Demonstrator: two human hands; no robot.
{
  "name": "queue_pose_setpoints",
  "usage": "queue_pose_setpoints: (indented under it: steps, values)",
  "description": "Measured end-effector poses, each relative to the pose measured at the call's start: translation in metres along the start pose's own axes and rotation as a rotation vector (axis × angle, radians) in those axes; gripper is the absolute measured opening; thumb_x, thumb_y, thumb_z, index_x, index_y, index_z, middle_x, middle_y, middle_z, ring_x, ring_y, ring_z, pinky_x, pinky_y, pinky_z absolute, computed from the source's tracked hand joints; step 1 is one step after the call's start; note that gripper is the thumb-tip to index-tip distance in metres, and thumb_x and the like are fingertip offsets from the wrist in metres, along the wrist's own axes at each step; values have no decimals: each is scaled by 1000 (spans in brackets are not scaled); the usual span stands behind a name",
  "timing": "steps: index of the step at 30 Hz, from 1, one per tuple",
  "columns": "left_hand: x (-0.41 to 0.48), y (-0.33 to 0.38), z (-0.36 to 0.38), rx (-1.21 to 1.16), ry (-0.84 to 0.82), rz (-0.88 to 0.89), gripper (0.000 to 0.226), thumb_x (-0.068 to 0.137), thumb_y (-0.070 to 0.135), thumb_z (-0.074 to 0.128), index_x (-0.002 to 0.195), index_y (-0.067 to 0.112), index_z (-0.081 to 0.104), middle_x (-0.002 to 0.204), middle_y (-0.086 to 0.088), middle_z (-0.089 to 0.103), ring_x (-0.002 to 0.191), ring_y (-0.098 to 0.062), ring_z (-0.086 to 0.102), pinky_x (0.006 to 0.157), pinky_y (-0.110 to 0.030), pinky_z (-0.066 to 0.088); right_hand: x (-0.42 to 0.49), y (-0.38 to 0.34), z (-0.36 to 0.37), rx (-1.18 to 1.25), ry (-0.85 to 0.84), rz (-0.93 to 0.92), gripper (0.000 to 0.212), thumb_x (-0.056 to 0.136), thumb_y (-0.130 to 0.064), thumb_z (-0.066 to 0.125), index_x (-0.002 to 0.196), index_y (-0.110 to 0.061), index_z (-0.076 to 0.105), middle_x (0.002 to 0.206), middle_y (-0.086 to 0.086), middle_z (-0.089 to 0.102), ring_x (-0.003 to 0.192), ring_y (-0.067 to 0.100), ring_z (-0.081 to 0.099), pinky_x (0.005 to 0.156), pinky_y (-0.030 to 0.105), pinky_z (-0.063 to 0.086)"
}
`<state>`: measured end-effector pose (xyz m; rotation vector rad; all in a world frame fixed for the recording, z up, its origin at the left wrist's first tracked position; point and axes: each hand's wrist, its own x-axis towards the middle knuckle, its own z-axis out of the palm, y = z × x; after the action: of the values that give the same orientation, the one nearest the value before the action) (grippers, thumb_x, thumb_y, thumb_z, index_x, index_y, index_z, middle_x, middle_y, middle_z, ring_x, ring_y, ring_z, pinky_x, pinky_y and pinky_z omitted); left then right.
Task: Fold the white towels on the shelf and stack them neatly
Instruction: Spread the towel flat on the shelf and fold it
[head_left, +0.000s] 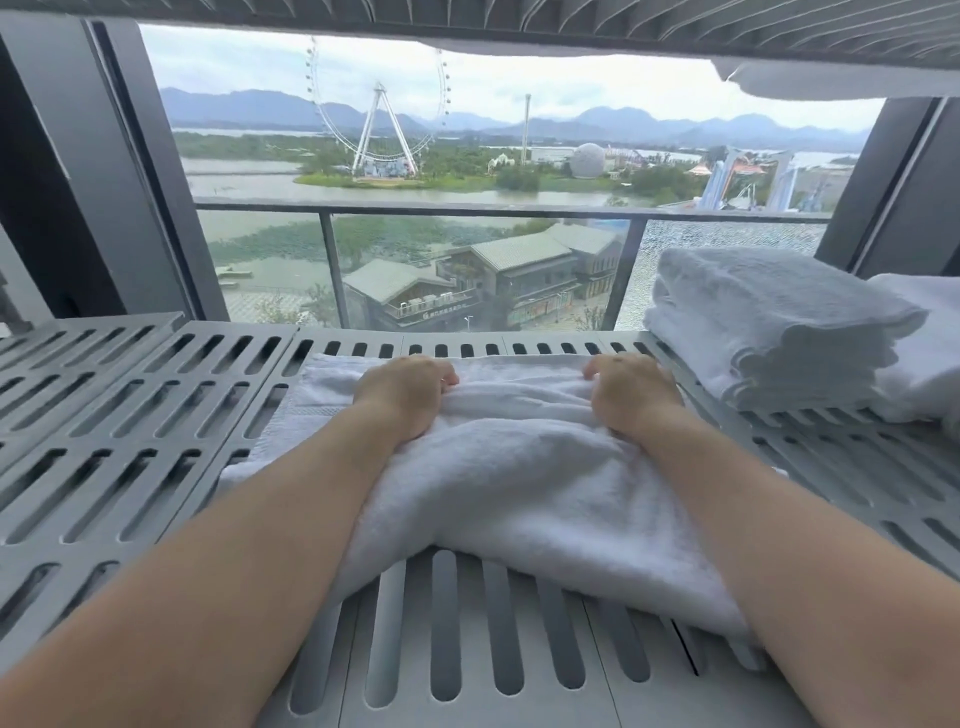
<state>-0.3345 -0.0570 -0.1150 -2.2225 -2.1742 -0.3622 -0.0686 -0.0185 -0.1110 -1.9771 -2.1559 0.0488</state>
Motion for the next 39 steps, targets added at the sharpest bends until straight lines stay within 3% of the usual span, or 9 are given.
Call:
queue_pose_setpoints:
  steps: [5,9,13,18,21,26,30,35,39]
  values:
    - [2,-1,-22,164,-44,-128,39,93,-1,45,102,28,69,116,-1,66,99,-24,59,77,-32,47,18,4,-2,-110,-44,-13,40,95,-17,44,133,-19,56,139,11,52,130,32,44,108,46,39]
    - [2,5,-34,239,-152,-117,31,82,-5,48,69,22,53,76,1,52,71,-24,47,60,-26,36,31,14,-7,-49,45,-70,22,92,-31,59,109,-25,72,120,8,64,116,31,55,100,40,46]
    - [2,11,-42,360,-164,-123,31,93,7,52,114,22,70,119,0,65,109,-26,63,86,-39,53,33,21,-5,134,226,-90,14,86,-28,62,90,-22,74,99,6,70,99,30,60,83,35,47]
    - [16,6,-61,323,-259,-75,17,93,8,53,87,6,69,88,-10,66,82,-27,62,85,-43,55,38,24,-17,293,224,-69,7,81,-27,56,77,-23,60,85,5,67,86,29,57,73,33,45]
    - [24,0,-70,274,-340,-75,19,97,21,62,111,16,74,111,-2,70,104,-23,64,92,-35,52,42,21,-26,307,238,-38,11,79,-28,56,70,-22,55,83,6,66,84,30,58,72,34,46]
    - [43,-15,-47,200,13,-120,24,100,15,42,105,18,66,109,-5,66,99,-28,61,87,-43,53,52,13,-18,199,167,86,20,82,-24,54,98,-17,65,104,12,68,100,33,62,85,38,50]
    - [44,-19,-3,103,24,-136,21,101,14,38,103,23,58,107,0,63,95,-23,60,87,-42,52,53,8,6,26,105,132,30,87,-17,51,116,-16,61,120,11,63,115,33,58,90,40,49]
    - [48,-37,5,132,232,-164,19,98,8,46,97,22,58,86,0,66,72,-22,62,64,-34,52,55,12,19,-18,234,114,27,88,-15,48,109,-20,63,113,6,65,110,30,59,95,42,46]
    - [47,-36,9,129,282,-105,14,101,22,47,100,20,61,88,0,68,75,-23,64,67,-37,56,57,18,24,-76,376,119,19,91,-20,54,104,-22,67,104,8,68,103,31,61,91,40,42]
